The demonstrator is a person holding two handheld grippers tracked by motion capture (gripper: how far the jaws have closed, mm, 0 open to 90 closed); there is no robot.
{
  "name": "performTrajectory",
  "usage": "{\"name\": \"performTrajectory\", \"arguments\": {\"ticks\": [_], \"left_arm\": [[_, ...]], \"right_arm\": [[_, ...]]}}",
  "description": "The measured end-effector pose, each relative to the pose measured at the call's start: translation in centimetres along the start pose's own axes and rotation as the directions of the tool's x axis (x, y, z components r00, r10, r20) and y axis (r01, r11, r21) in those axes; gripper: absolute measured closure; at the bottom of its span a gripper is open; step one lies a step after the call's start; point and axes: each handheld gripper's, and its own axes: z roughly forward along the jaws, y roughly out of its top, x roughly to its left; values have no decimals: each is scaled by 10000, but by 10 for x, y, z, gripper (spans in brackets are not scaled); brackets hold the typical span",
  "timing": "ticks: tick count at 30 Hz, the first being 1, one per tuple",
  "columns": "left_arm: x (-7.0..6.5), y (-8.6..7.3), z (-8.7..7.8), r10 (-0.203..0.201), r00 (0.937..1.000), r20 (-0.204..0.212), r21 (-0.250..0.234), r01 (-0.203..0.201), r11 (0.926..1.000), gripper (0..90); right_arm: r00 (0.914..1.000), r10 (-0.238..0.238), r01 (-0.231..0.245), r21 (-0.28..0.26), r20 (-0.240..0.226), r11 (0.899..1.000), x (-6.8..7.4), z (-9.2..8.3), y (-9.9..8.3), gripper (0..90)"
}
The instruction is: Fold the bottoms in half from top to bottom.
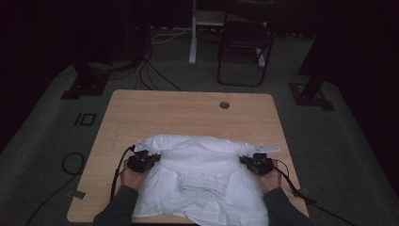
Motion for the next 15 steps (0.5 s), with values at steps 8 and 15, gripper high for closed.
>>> {"name": "performTrajectory", "arguments": {"ticks": [8, 15], "left_arm": [[12, 27, 21, -251, 9980, -575, 82, 257, 9996, 882], [29, 48, 44, -1006, 9902, -971, -242, 987, 9948, 883]], "right_arm": [[9986, 313, -316, 52, 428, 9995, -20, 28, 29, 863], [9926, 347, -373, 204, 1162, 9991, -34, 55, 57, 863]]}}
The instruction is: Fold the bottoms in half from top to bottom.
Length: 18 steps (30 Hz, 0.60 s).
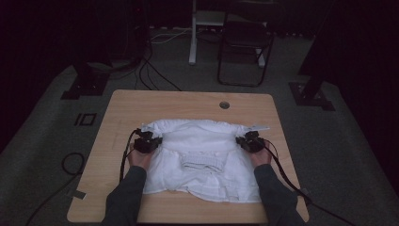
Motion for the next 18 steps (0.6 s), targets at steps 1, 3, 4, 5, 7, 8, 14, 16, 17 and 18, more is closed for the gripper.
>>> {"name": "performTrajectory", "arguments": {"ticks": [1, 3, 4, 5, 7, 8, 14, 16, 17, 18], "left_arm": [[1, 2, 3, -199, 9998, -30, -53, 199, 9998, 883], [3, 4, 6, -473, 9989, -73, -149, 472, 9988, 883], [3, 4, 6, -473, 9989, -73, -149, 472, 9988, 884], [3, 5, 6, -640, 9979, -31, -144, 639, 9979, 884], [3, 5, 4, -658, 9978, 6, -219, 658, 9976, 887], [3, 5, -1, -691, 9976, 106, -379, 695, 9969, 888], [4, 18, -53, -603, 9943, 879, -1882, 760, 9792, 893], [-2, 26, -71, -91, 9966, 818, -2463, 291, 9688, 896], [-7, 31, -80, 152, 9973, 723, -2686, 48, 9632, 896], [-9, 34, -85, 269, 9971, 717, -2819, -56, 9594, 896]], "right_arm": [[9999, -29, 29, 20, 144, 10000, 0, 3, 3, 863], [9995, 85, -85, 5, 290, 10000, 0, 8, 8, 864], [9995, 85, -85, 5, 290, 10000, 0, 8, 8, 864], [9994, 176, -176, -5, 292, 9998, 0, 9, 9, 864], [9993, 303, -302, -63, 203, 9995, -2, 9, 9, 868], [9994, 296, -295, -87, 173, 9995, -2, 7, 9, 868], [9959, 800, -860, -1691, -416, 9818, -10, -37, 16, 874], [9956, 727, -842, -2218, -594, 9714, -11, -55, 21, 877], [9966, 635, -744, -2367, -534, 9687, -9, -62, 23, 878], [9983, 450, -529, -2579, -365, 9647, -7, -69, 26, 878]]}}
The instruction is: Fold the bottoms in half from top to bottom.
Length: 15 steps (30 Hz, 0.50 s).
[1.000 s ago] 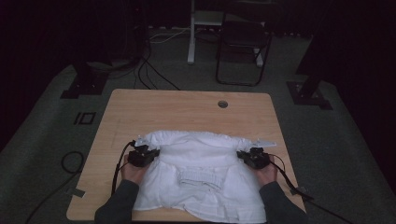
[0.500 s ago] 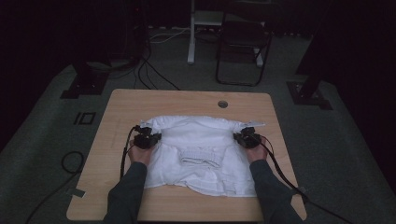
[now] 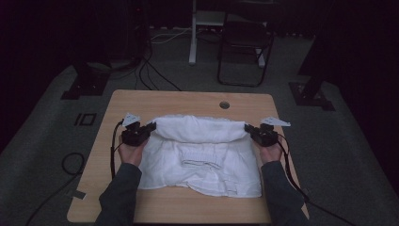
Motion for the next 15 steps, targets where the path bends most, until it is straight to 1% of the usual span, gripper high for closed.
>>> {"name": "performTrajectory", "arguments": {"ticks": [2, 4, 5, 6, 7, 8, 9, 10, 11, 12, 13, 14, 15], "left_arm": [[-4, 8, -9, 76, 9999, 120, -348, -72, 9994, 896], [-6, 13, -18, 39, 9994, 338, -584, -20, 9983, 896], [-9, 15, -26, 44, 9987, 503, -778, -5, 9970, 896], [-12, 16, -33, 165, 9981, 594, -887, -112, 9960, 896], [-14, 15, -40, 253, 9971, 721, -972, -182, 9951, 896], [-15, 13, -46, 300, 9967, 752, -1059, -219, 9941, 896], [-14, 9, -54, 259, 9964, 809, -1049, -173, 9943, 896], [-12, 5, -57, 130, 9957, 919, -1015, -36, 9948, 895], [-10, -1, -61, -64, 9941, 1083, -972, 170, 9951, 895], [-9, -8, -64, -209, 9925, 1203, -836, 311, 9960, 895], [-11, -15, -64, -277, 9917, 1253, -622, 357, 9974, 895], [-12, -22, -64, -258, 9919, 1241, -418, 312, 9986, 895], [-14, -31, -63, -307, 9924, 1195, -315, 347, 9989, 895]], "right_arm": [[9999, -90, 93, -326, 78, 9994, 3, -8, 6, 878], [10000, -31, 37, -835, 66, 9965, 3, -19, 12, 878], [10000, -12, 16, -1047, 35, 9945, 4, -24, 14, 878], [10000, -52, 50, -1345, -17, 9909, 6, -32, 17, 878], [9999, -126, 113, -1513, -73, 9884, 8, -39, 18, 878], [9996, -234, 206, -1636, -149, 9863, 11, -46, 18, 878], [9993, -345, 314, -1632, -158, 9861, 13, -53, 17, 877], [9988, -419, 371, -1629, -260, 9859, 16, -60, 12, 877], [9985, -375, 303, -1638, -411, 9860, 16, -65, 8, 877], [9972, -247, 131, -1599, -707, 9870, 17, -69, 1, 877], [9958, -188, 56, -1451, -893, 9894, 20, -72, -7, 876], [9962, -420, 324, -1223, -762, 9920, 24, -73, -15, 876], [9962, -559, 487, -1049, -669, 9933, 28, -75, -23, 876]]}}
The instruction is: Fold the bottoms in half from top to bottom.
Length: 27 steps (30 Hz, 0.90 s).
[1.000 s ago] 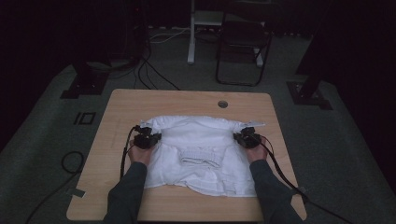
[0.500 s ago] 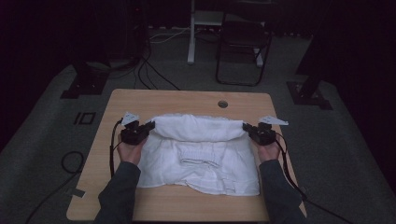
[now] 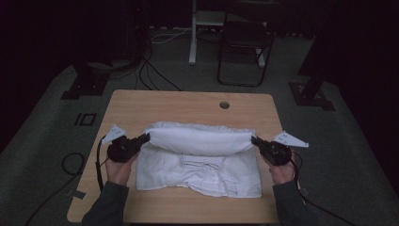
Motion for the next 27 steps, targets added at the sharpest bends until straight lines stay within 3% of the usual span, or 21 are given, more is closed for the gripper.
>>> {"name": "performTrajectory", "arguments": {"ticks": [5, 6, 8, 11, 13, 17, 20, 23, 27], "left_arm": [[4, -32, 1, -510, 9987, 14, 825, 507, 9953, 872], [5, -36, 1, -420, 9991, -49, 1000, 423, 9941, 821], [5, -35, 0, -277, 9992, -303, 1042, 308, 9941, 663], [4, -19, -1, -161, 9982, -570, 726, 203, 9972, 617], [1, -5, 5, -10, 9986, -526, 665, 45, 9978, 607], [-7, 18, 29, 281, 9986, -447, 812, -244, 9964, 605], [-15, 27, 55, 332, 9991, -275, 1286, -294, 9913, 605], [-23, 26, 79, 489, 9987, -143, 1757, -457, 9834, 609], [-30, 12, 105, 653, 9978, -95, 2459, -610, 9674, 618]], "right_arm": [[9956, 828, -799, 644, -438, 9947, 7, -7, -37, 862], [9939, 953, -904, 846, -560, 9923, 7, -7, -41, 846], [9924, 856, -713, 1548, -881, 9854, 7, -7, -48, 724], [9941, 824, -748, 1048, -699, 9917, 6, -12, -40, 534], [9946, 876, -839, 657, -552, 9943, 5, -11, -27, 506], [9998, 169, -153, 1098, -136, 9938, 15, 14, -3, 483], [9998, -151, 132, 1544, 109, 9879, 21, 40, 5, 500], [9998, -73, 32, 1896, 211, 9819, 24, 67, 9, 513], [9998, -84, 39, 2319, 182, 9727, 30, 91, 6, 519]]}}
